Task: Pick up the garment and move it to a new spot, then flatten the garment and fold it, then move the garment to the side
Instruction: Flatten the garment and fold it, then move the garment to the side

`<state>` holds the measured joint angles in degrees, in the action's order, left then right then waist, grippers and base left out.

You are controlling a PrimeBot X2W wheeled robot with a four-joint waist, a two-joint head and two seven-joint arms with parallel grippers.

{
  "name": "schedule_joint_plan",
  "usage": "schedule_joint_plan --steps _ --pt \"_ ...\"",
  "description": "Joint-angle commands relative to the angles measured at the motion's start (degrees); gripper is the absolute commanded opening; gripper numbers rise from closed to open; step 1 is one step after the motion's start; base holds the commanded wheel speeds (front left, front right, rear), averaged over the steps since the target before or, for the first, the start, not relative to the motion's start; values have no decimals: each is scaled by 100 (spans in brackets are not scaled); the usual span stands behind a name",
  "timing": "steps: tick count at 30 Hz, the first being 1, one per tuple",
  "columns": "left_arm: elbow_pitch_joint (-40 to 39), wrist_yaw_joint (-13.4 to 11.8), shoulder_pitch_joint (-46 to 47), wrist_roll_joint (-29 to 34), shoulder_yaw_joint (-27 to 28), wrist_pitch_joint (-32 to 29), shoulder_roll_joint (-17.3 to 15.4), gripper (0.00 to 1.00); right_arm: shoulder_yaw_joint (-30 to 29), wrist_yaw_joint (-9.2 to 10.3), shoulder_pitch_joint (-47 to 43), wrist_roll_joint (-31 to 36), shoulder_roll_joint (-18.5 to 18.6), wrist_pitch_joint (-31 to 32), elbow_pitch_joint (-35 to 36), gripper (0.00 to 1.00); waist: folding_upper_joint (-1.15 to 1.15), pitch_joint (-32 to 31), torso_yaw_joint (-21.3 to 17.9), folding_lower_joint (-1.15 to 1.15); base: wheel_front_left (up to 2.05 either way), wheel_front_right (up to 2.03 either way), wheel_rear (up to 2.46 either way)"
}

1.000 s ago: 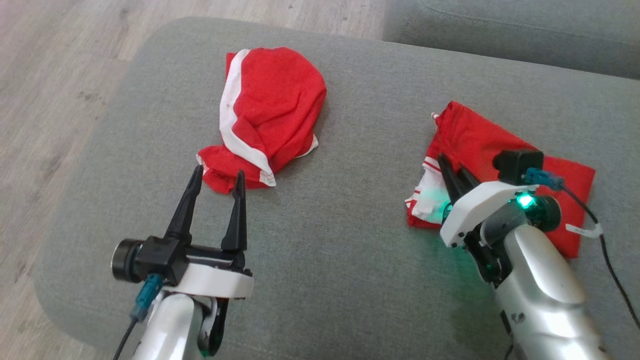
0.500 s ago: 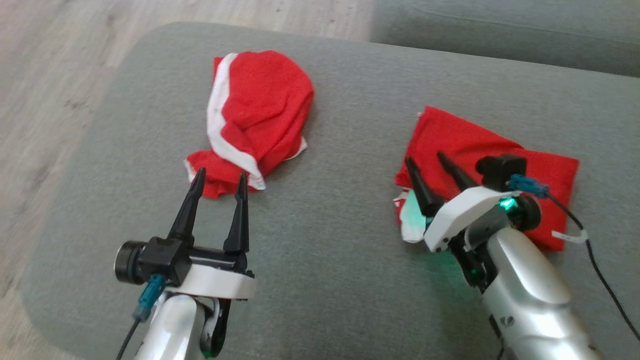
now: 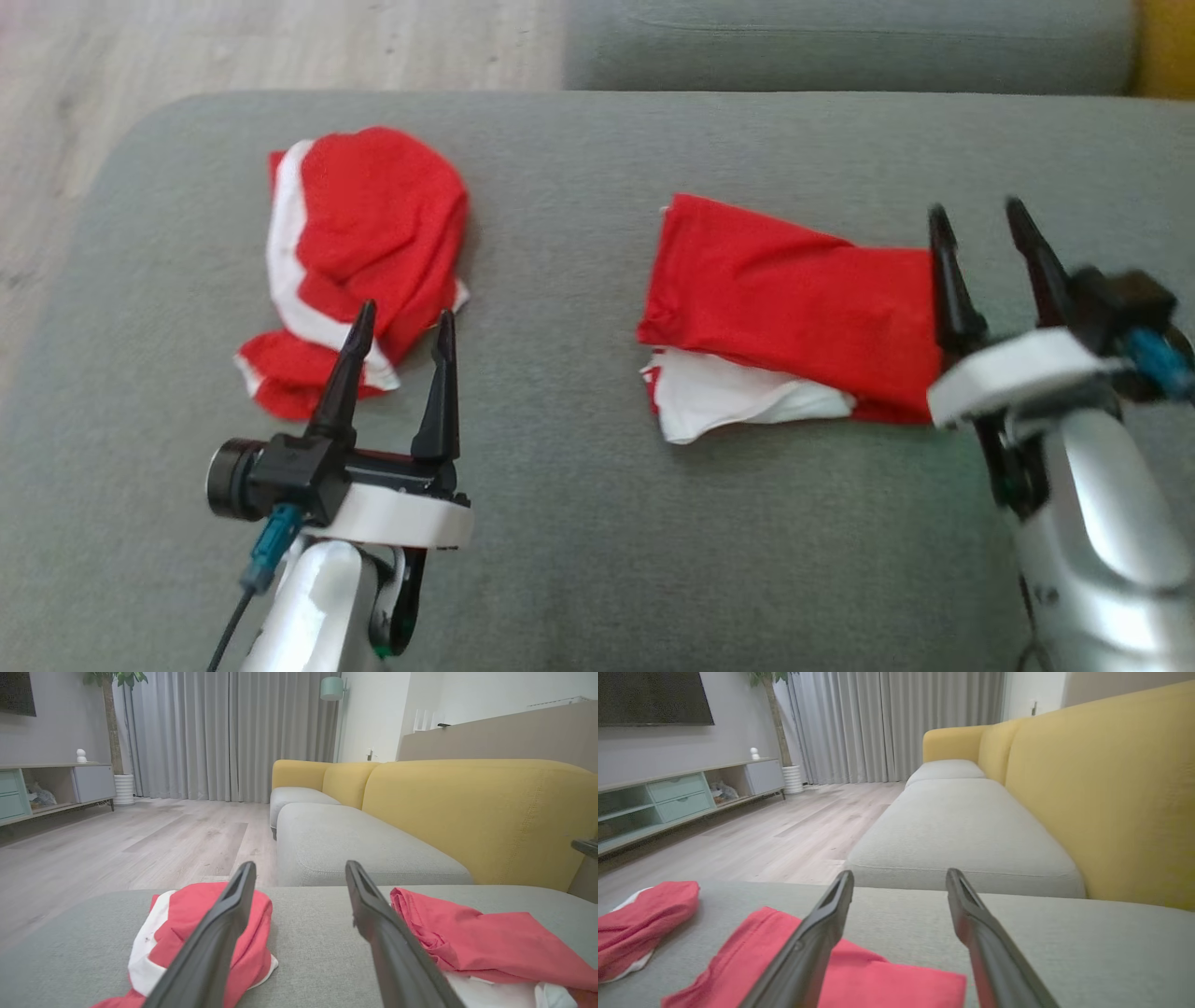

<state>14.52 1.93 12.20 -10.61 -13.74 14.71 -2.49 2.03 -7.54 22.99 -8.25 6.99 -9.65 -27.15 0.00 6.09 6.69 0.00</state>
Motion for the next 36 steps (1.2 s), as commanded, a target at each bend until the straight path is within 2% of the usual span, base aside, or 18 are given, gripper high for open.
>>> schedule_joint_plan --steps 1,11,23,29,32,36 --pt "-188 -36 231 23 206 29 -39 100 32 5 -76 75 -22 -79 266 100 0 -25 -155 0 0 0 0" --pt "-7 -46 79 -21 303 29 -39 100 -631 5 -1191 383 -305 -253 1023 100 0 -20 -513 0 0 0 0" --pt "34 -2 204 28 308 29 -39 100 -640 5 -1194 441 -409 -168 1223 100 0 237 -502 0 0 0 0" --pt "-2 43 392 12 224 29 -39 100 -637 5 -784 348 -410 152 931 100 0 607 -335 0 0 0 0" --pt "-3 55 486 3 159 29 -39 100 -623 5 -542 45 -410 419 564 100 0 764 -239 0 0 0 0" --pt "9 69 604 -1 86 29 -39 100 -596 5 -203 9 -411 716 12 100 0 932 -118 0 0 0 0"
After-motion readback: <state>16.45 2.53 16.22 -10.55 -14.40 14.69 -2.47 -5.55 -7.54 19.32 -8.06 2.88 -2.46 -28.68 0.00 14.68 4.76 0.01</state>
